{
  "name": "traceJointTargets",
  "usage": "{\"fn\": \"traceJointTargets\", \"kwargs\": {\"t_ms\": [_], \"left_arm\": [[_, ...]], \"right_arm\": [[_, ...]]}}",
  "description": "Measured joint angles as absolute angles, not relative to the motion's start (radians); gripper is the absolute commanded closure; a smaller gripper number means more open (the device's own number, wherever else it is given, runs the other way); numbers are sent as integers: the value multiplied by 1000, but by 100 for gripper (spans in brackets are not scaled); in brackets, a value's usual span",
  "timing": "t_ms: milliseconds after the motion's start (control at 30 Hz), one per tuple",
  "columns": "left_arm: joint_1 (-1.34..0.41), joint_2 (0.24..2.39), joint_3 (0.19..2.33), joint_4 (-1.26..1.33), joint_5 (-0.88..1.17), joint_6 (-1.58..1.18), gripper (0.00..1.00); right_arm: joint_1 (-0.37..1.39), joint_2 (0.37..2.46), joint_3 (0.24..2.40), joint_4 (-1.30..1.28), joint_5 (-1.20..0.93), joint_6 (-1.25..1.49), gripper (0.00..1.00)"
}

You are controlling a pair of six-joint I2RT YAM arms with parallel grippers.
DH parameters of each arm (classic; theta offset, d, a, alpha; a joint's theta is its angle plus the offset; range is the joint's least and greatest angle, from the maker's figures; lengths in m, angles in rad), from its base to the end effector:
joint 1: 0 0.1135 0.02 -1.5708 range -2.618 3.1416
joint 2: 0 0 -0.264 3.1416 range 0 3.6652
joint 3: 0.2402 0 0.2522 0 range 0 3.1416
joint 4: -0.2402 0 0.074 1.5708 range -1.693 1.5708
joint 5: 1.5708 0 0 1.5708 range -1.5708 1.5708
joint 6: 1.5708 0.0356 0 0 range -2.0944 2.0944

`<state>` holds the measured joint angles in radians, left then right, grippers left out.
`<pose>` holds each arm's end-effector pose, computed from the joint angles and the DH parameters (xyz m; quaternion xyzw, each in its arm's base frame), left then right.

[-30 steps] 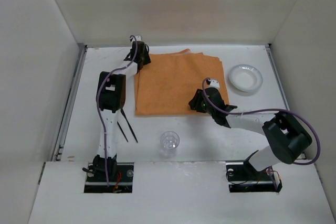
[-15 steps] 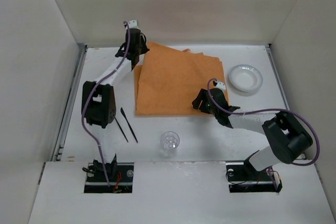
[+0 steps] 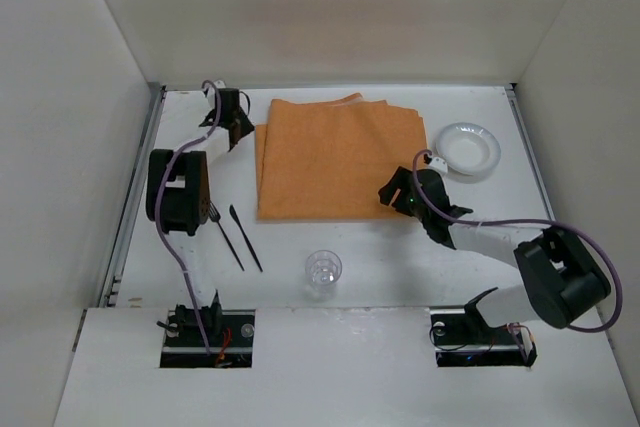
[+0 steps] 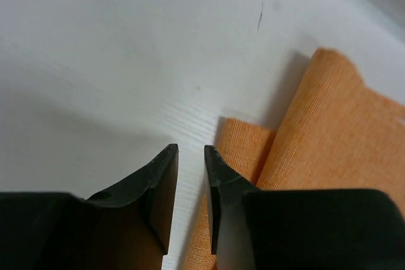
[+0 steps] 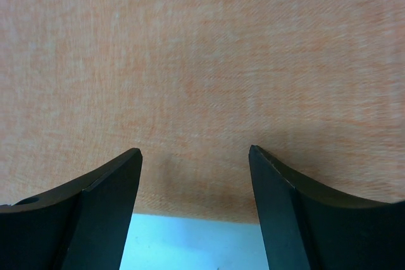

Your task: Set the dinner table for one person

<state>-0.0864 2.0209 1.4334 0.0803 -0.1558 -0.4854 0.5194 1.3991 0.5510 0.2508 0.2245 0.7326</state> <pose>0.4662 -0.0348 0.2123 -0.2090 0.8344 -0.0782 0.5039 0.2399 0.1280 0.1684 0.1456 0.8677 0.1921 0.4347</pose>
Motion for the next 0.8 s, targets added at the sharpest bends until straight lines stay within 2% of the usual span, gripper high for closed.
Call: {"fn": "traceJointTargets", "kwargs": {"t_ms": [67, 200, 400, 600, 700, 800], "left_arm": [[-113, 2058, 1428, 89, -121, -471, 58], [-189, 2107, 1509, 107, -79, -429, 50], [-227, 2239, 1750, 113, -76, -355, 47], [-207, 2365, 1855, 77, -95, -295, 46], [-201, 2409, 1877, 54, -93, -278, 52], [-201, 2424, 1909, 51, -78, -265, 78]], "right_arm": [[497, 1382, 546, 253, 226, 730, 25], [492, 1384, 545, 257, 227, 727, 25], [492, 1401, 545, 267, 226, 724, 25], [492, 1401, 545, 277, 223, 721, 25], [493, 1401, 545, 278, 215, 718, 25], [499, 1401, 545, 279, 211, 718, 25]]}}
